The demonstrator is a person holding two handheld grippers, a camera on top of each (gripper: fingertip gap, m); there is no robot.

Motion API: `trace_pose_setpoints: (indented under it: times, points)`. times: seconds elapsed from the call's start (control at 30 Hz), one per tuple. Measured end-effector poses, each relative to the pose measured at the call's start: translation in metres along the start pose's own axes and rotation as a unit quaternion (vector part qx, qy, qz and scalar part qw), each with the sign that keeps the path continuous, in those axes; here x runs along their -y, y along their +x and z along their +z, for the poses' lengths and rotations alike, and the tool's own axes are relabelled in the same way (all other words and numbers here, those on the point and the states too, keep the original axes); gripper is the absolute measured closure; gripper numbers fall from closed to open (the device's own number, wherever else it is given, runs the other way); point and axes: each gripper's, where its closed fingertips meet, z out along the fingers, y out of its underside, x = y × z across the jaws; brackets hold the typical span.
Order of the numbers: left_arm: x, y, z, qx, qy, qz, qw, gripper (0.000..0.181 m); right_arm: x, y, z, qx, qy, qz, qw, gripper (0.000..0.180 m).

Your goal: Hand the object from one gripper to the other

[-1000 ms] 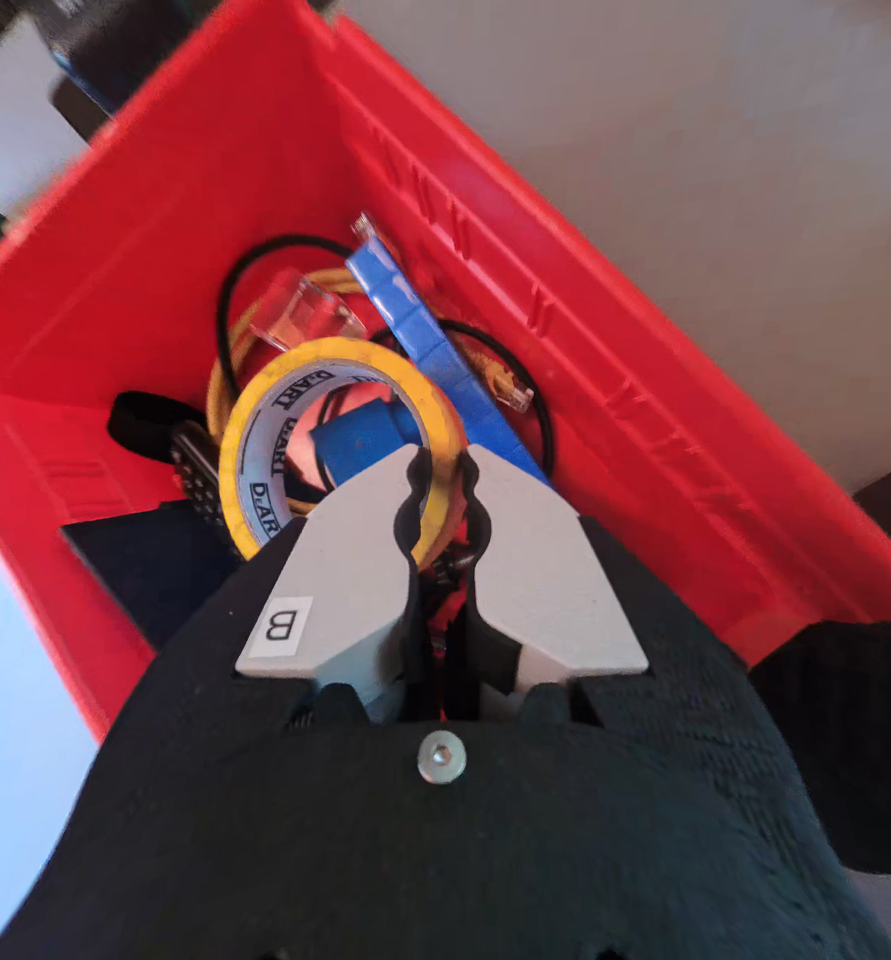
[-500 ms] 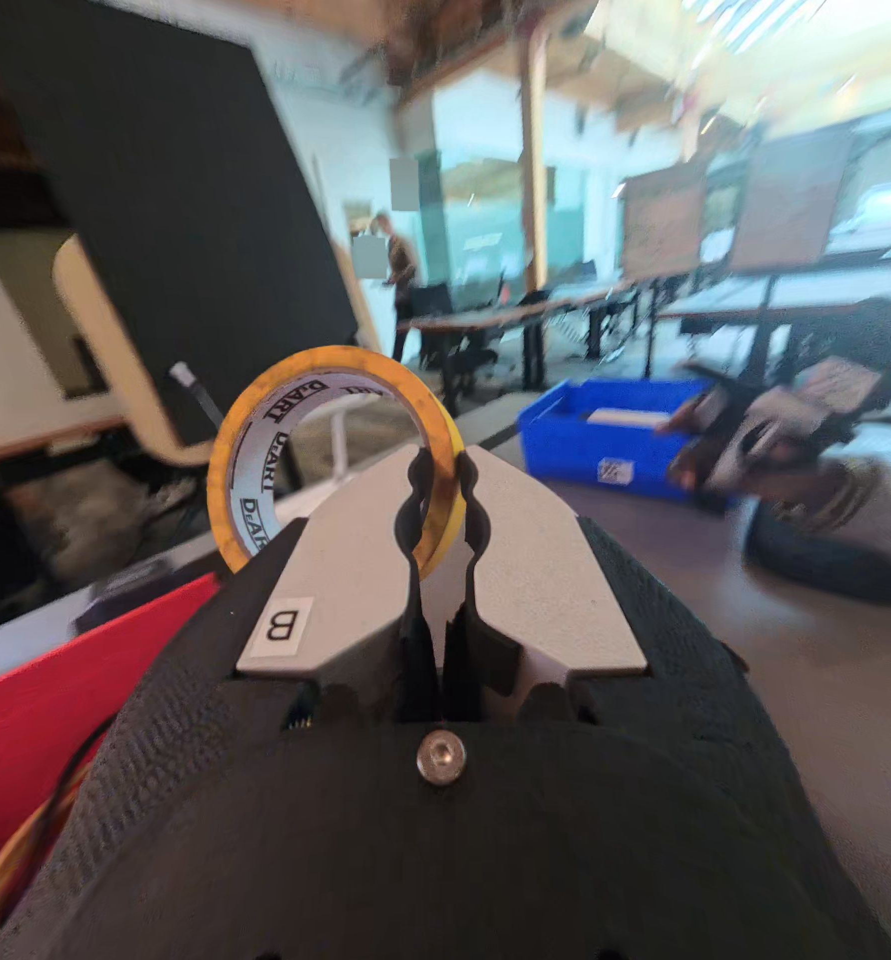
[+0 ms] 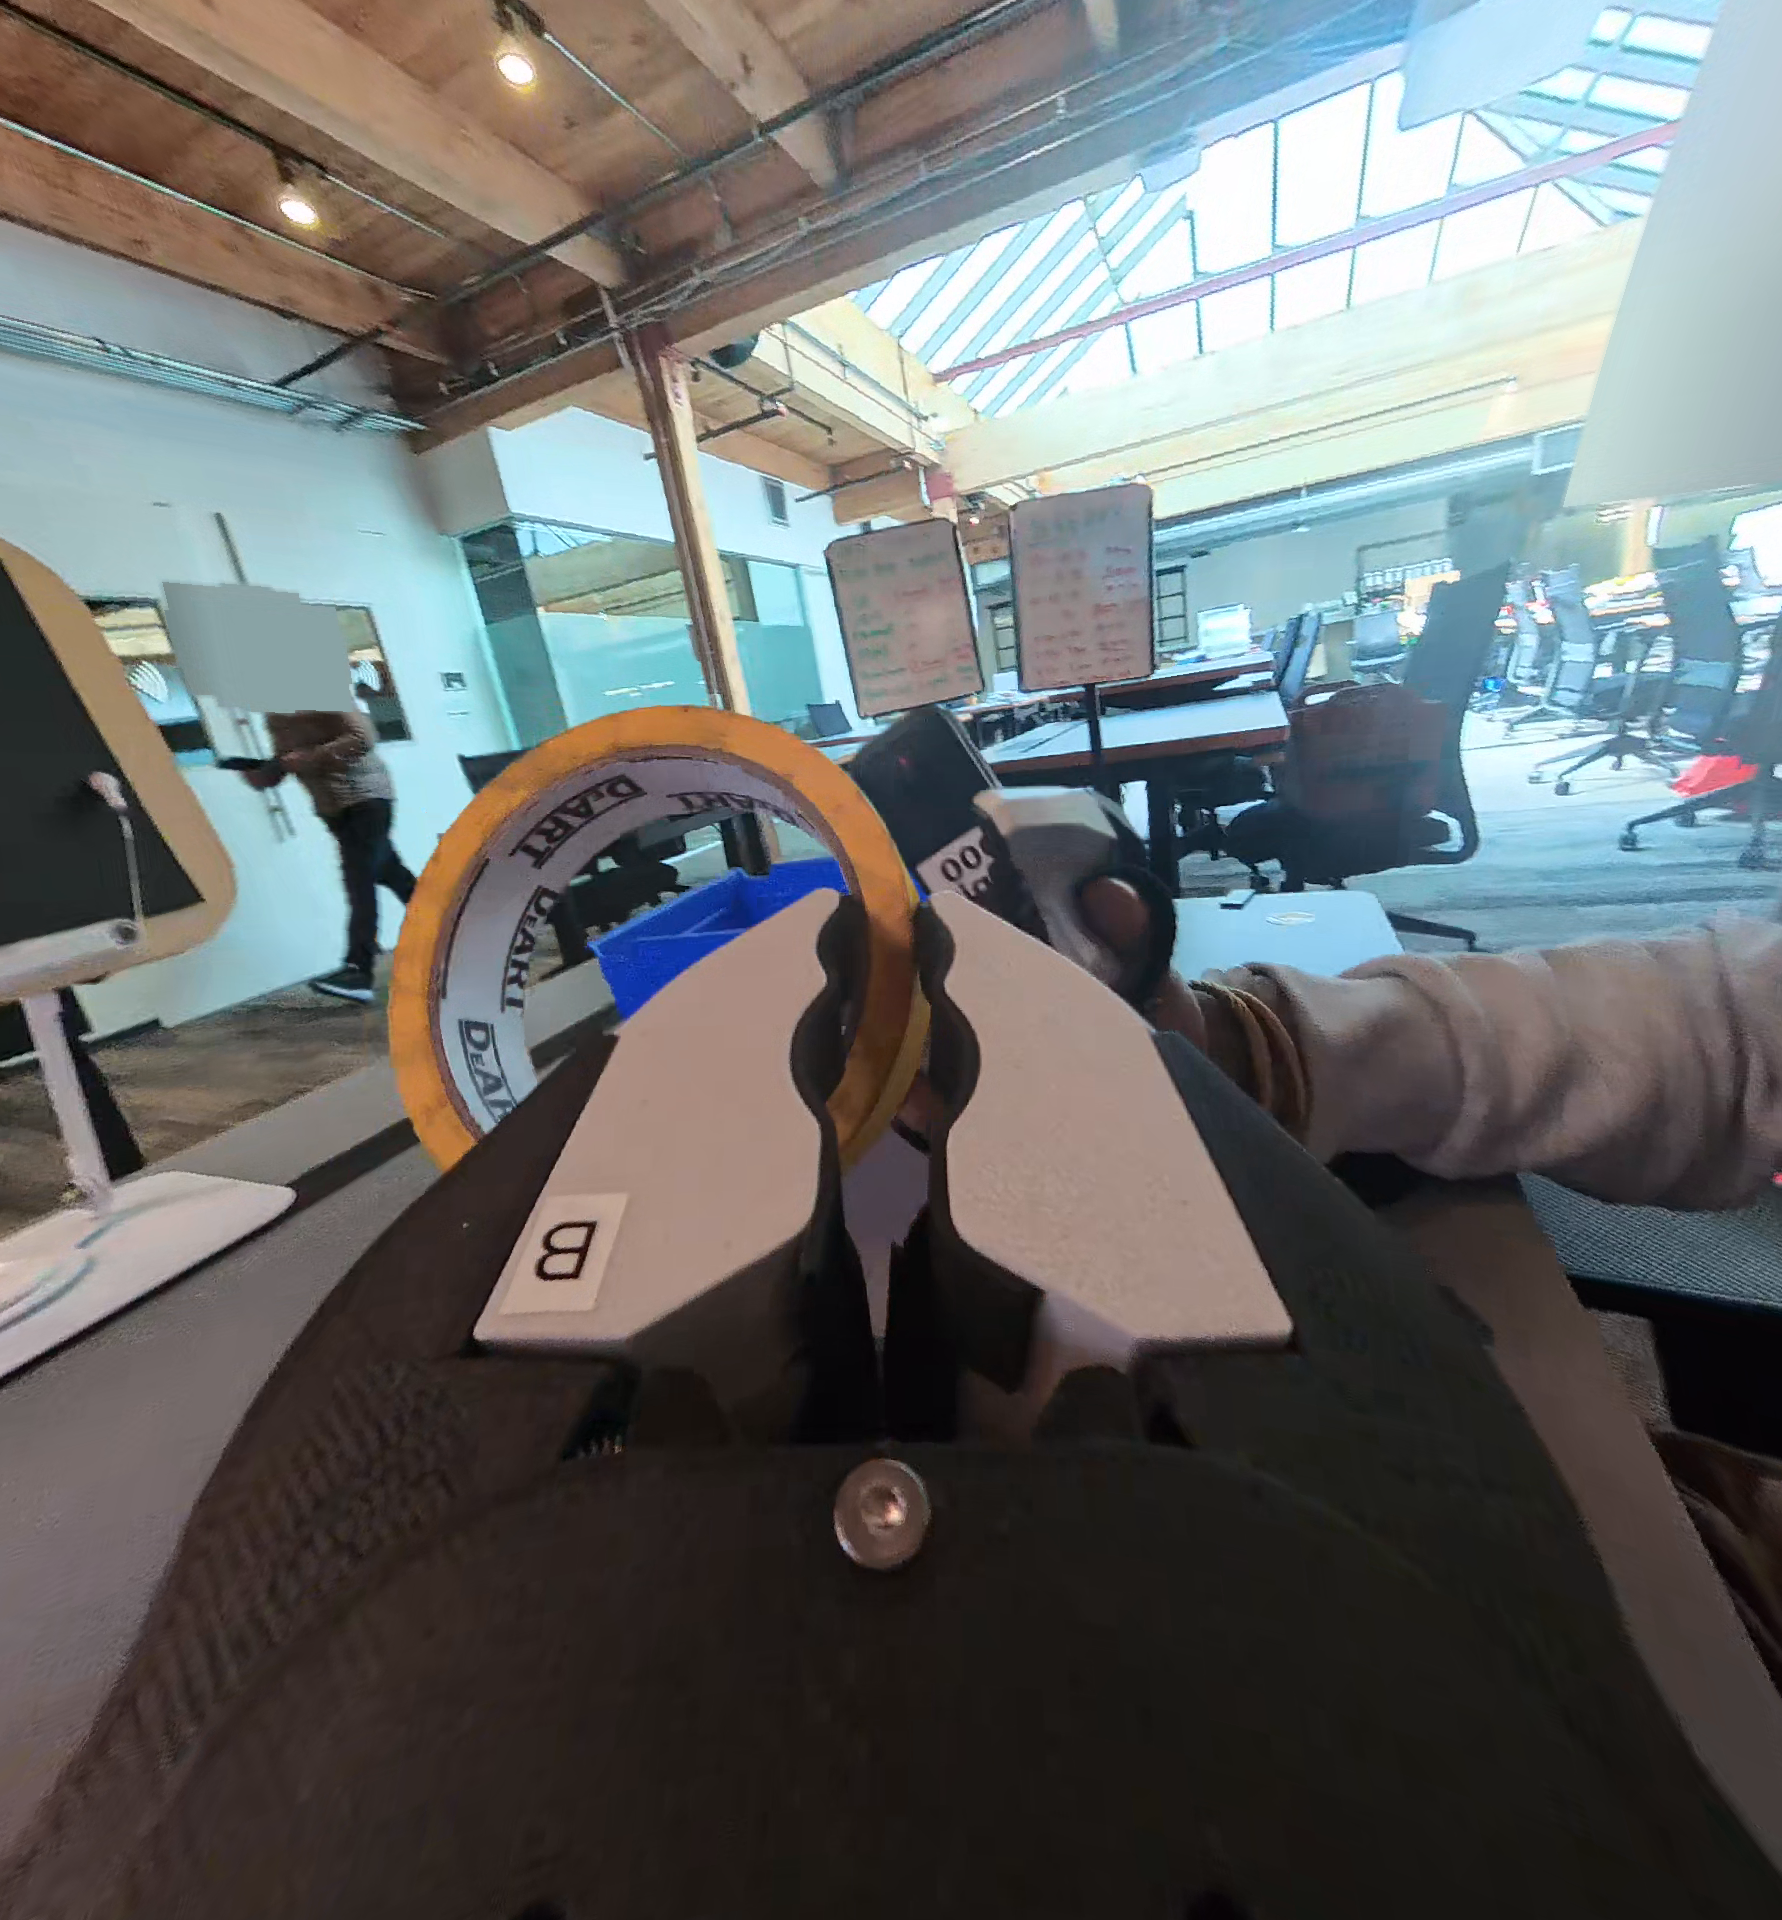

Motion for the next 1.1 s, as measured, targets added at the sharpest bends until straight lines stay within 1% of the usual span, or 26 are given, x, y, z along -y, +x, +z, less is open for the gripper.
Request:
trace_pose_setpoints:
  times: [0.13,0.23,0.3,0.37,0.4,0.43,0.47,0.53,0.57,0.63,0.67,0.77,0.83,0.87,0.93,0.97,1.0,1.03,1.1]
  points:
    - [-0.009,0.008,-0.003,-0.024,-0.022,0.014,0.999,0.170,-0.009,0.006,0.003,-0.005,-0.017,0.032,0.999,0.136]
    - [-0.012,0.008,-0.004,-0.017,-0.027,0.010,0.999,0.170,-0.011,0.000,0.006,0.023,-0.019,0.045,0.999,0.160]
    - [-0.013,0.010,-0.006,-0.026,-0.031,0.005,0.999,0.169,-0.012,-0.001,0.006,0.018,-0.025,0.009,0.999,0.164]
    - [-0.014,0.014,-0.007,-0.045,-0.026,-0.028,0.998,0.169,-0.014,-0.005,0.006,0.008,-0.037,-0.067,0.997,0.165]
    - [-0.013,0.015,-0.008,-0.054,-0.020,-0.051,0.997,0.165,-0.015,-0.007,0.005,0.000,-0.044,-0.110,0.993,0.166]
    - [-0.010,0.012,-0.008,-0.052,-0.007,-0.080,0.995,0.148,-0.017,-0.006,0.004,-0.014,-0.055,-0.157,0.986,0.168]
    - [-0.007,0.007,-0.010,-0.049,0.008,-0.117,0.992,0.139,-0.021,-0.004,0.003,-0.033,-0.071,-0.214,0.974,0.169]
    - [-0.002,0.002,-0.014,-0.071,0.028,-0.206,0.976,0.132,-0.035,0.002,0.002,-0.061,-0.125,-0.329,0.934,0.169]
    - [0.000,0.002,-0.015,-0.089,0.035,-0.252,0.963,0.130,-0.044,0.006,0.001,-0.071,-0.156,-0.367,0.914,0.169]
    - [0.003,0.004,-0.017,-0.128,0.045,-0.320,0.937,0.131,-0.064,0.013,0.002,-0.076,-0.211,-0.405,0.886,0.169]
    - [0.002,0.005,-0.018,-0.136,0.041,-0.335,0.931,0.138,-0.071,0.016,0.003,-0.076,-0.226,-0.415,0.878,0.169]
    - [-0.012,0.001,-0.017,-0.113,0.005,-0.322,0.940,0.160,-0.078,0.020,0.002,-0.075,-0.246,-0.450,0.856,0.169]
    - [-0.014,0.003,-0.018,-0.118,-0.003,-0.319,0.940,0.161,-0.080,0.025,-0.001,-0.086,-0.259,-0.467,0.841,0.169]
    - [-0.014,0.004,-0.018,-0.122,0.000,-0.316,0.941,0.162,-0.080,0.026,-0.001,-0.087,-0.260,-0.470,0.839,0.169]
    - [-0.010,0.007,-0.018,-0.129,0.008,-0.295,0.947,0.163,-0.079,0.024,-0.001,-0.086,-0.255,-0.463,0.845,0.168]
    - [-0.008,0.010,-0.018,-0.134,0.011,-0.272,0.953,0.164,-0.077,0.023,0.000,-0.086,-0.249,-0.447,0.855,0.167]
    - [-0.008,0.012,-0.018,-0.131,0.009,-0.239,0.962,0.166,-0.074,0.020,0.000,-0.081,-0.237,-0.418,0.873,0.162]
    - [-0.010,0.012,-0.017,-0.118,0.004,-0.202,0.972,0.168,-0.070,0.015,0.000,-0.069,-0.222,-0.375,0.897,0.153]
    - [-0.013,0.011,-0.016,-0.099,-0.003,-0.145,0.985,0.170,-0.055,0.005,0.001,-0.042,-0.178,-0.269,0.946,0.140]
